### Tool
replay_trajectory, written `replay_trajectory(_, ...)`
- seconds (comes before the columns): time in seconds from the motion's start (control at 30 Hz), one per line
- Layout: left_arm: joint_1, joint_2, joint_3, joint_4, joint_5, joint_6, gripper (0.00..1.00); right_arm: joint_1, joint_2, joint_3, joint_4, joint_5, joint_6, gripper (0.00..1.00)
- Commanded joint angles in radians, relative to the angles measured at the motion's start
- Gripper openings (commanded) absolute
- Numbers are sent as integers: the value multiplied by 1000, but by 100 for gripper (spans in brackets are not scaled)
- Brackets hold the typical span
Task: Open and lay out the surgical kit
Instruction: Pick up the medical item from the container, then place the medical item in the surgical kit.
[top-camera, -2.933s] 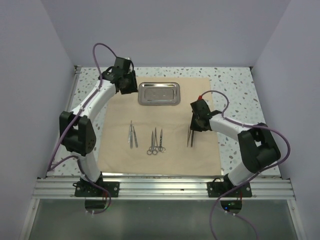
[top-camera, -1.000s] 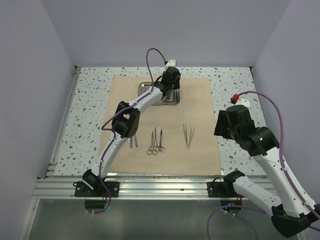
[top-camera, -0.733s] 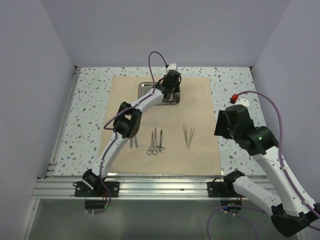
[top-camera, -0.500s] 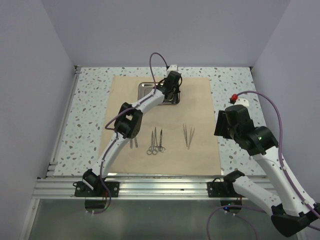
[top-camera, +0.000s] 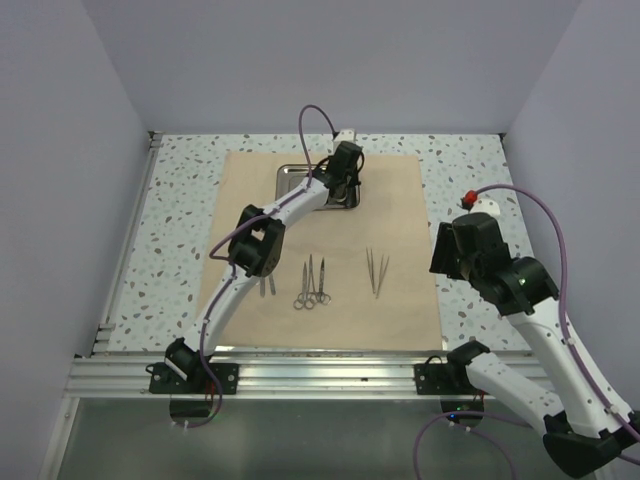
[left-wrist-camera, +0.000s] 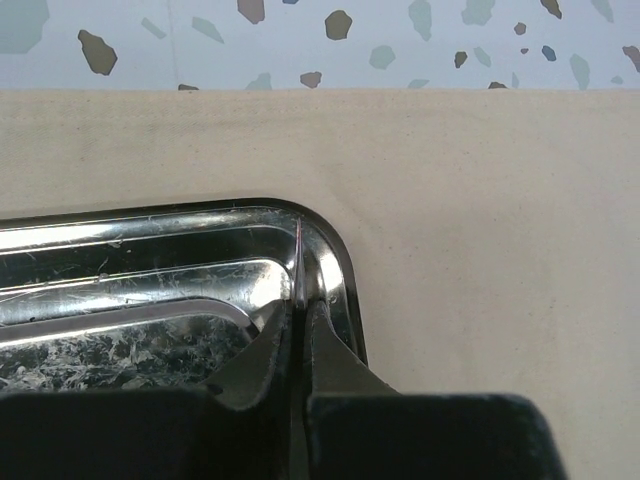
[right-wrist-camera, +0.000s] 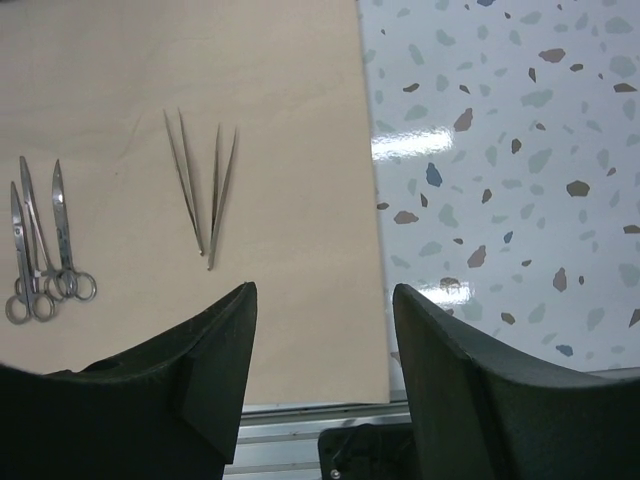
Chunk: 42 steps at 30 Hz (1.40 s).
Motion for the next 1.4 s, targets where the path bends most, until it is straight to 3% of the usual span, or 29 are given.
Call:
replay_trajectory(0.0, 8, -116, 4, 25, 8, 8, 0, 1, -21, -8, 33, 0, -8, 60)
replay_trajectory(0.13, 13, -197, -14, 28, -13, 14, 0, 0, -44, -8, 41, -10, -8, 60)
replay_trajectory(0.37, -21, -482, -294, 42, -29, -29, 0, 0, -79, -8, 50, -14, -19, 61)
replay_trajectory(0.63, -248, -778, -806, 86, -122, -145, 0, 0, -121, -25, 56, -45, -13, 61)
replay_trajectory(0.83, -384, -838, -998, 77, -176, -306, 0, 1, -205, -79, 56, -68, 12, 61)
replay_trajectory(1.07, -469, -762, -983, 54, -239, -359, 0, 0, -246, -39, -22, -89, 36, 62)
replay_trajectory(1.37, -481, -639, -876, -4, -317, -360, 0, 0, -299, -19, -93, -82, 56, 62)
